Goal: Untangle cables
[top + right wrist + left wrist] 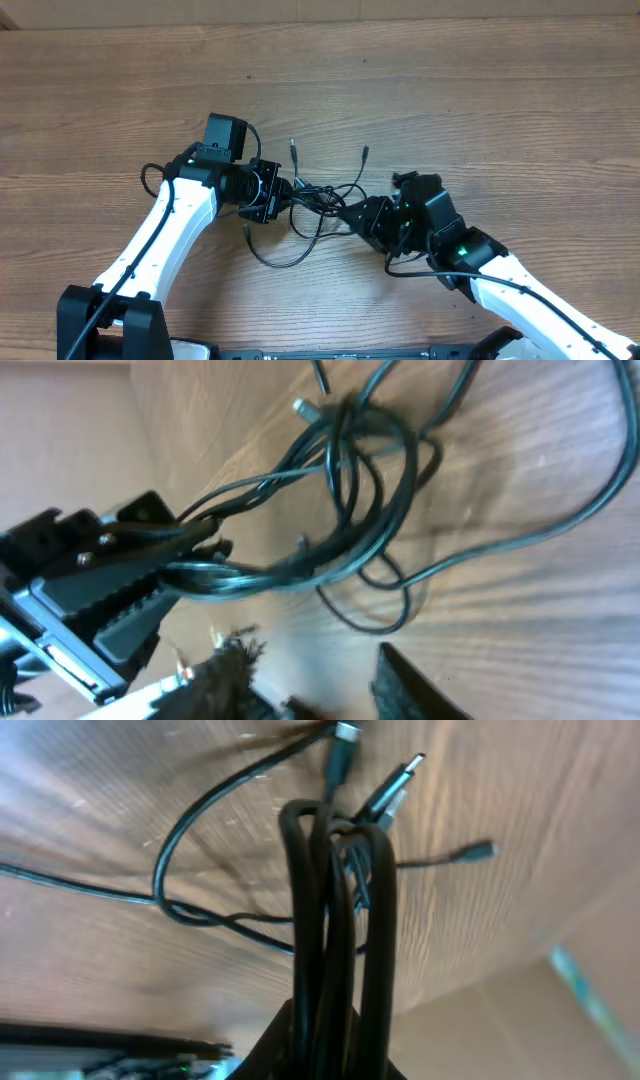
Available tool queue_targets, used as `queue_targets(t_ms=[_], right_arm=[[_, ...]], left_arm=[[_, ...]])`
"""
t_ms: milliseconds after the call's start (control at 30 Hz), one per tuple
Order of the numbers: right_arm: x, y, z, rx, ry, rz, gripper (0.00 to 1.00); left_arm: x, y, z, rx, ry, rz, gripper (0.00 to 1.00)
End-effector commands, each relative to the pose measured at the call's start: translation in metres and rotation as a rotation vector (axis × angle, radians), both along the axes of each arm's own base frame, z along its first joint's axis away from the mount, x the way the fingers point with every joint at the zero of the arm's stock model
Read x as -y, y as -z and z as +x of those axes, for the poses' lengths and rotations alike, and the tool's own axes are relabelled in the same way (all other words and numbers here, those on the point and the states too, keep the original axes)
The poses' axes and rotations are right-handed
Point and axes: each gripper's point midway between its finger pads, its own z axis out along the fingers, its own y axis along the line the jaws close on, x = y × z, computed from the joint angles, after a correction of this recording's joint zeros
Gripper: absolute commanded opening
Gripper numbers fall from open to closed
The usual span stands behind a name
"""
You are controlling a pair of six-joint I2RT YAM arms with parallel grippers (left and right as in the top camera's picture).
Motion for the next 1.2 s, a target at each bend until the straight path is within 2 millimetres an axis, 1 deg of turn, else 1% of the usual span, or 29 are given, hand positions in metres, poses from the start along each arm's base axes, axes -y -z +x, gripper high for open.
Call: queue_targets(t_ms=[0,33,67,133,200,233,267,333,467,567,633,733,867,967,1000,1067,1167], right_arm=[[-0.012,0.001,-0.014,-0.078,0.007,0.028,0.34],[-0.013,0.004,-0.015,-0.081,0.008,0.019,0.34],[-0.012,0.016,-0.018,-0.118,0.038,-0.021,0.35],[-0.004,0.035,-0.021,-0.197,0.108,-0.08,0.35],[0.003,0.054,-0.019,-0.242,0.16,-0.131,0.35],[0.002,0.057,-0.015,-0.236,0.166,-0.134,0.36],[0.0,0.059,-0.013,-0.232,0.167,-0.132,0.39],[-0.004,0.064,-0.007,-0.221,0.167,-0.123,0.39],[-0.007,0.076,0.009,-0.182,0.205,-0.134,0.39],[0.001,0.076,0.022,-0.183,0.294,-0.126,0.39],[0.006,0.072,0.034,-0.165,0.327,-0.105,0.39],[0.007,0.064,0.045,-0.138,0.343,-0.064,0.39],[-0.004,0.053,0.047,-0.122,0.302,-0.005,0.39],[0.0,0.061,0.04,-0.158,0.3,-0.036,0.4],[0.0,0.061,0.04,-0.158,0.298,-0.034,0.4],[-0.005,0.056,0.041,-0.147,0.283,-0.007,0.4],[-0.017,0.042,0.044,-0.118,0.242,0.061,0.4]], left_arm=[[-0.004,-0.012,0.004,-0.089,-0.171,-0.022,0.11],[-0.004,-0.012,0.004,-0.092,-0.176,-0.023,0.11],[-0.004,-0.012,0.004,-0.098,-0.184,-0.025,0.12],[-0.004,-0.012,0.004,-0.098,-0.184,-0.024,0.13],[-0.004,-0.012,0.004,-0.097,-0.182,-0.024,0.14],[-0.004,-0.012,0.004,-0.093,-0.177,-0.023,0.15],[-0.004,-0.012,0.004,-0.093,-0.177,-0.023,0.15],[-0.004,-0.012,0.004,-0.094,-0.177,-0.023,0.14],[-0.003,-0.013,0.003,-0.082,-0.153,-0.03,0.13],[-0.004,-0.011,-0.001,-0.076,-0.122,-0.017,0.14],[-0.006,-0.009,-0.007,-0.096,-0.112,-0.001,0.14],[-0.006,-0.008,-0.007,-0.075,-0.08,0.005,0.13],[-0.006,-0.008,-0.007,-0.074,-0.078,0.005,0.13],[-0.006,-0.008,-0.007,-0.074,-0.078,0.005,0.13],[-0.006,-0.008,-0.007,-0.074,-0.078,0.005,0.13],[-0.006,-0.009,-0.007,-0.073,-0.077,0.005,0.13],[-0.006,-0.009,-0.007,-0.037,-0.029,0.012,0.13]])
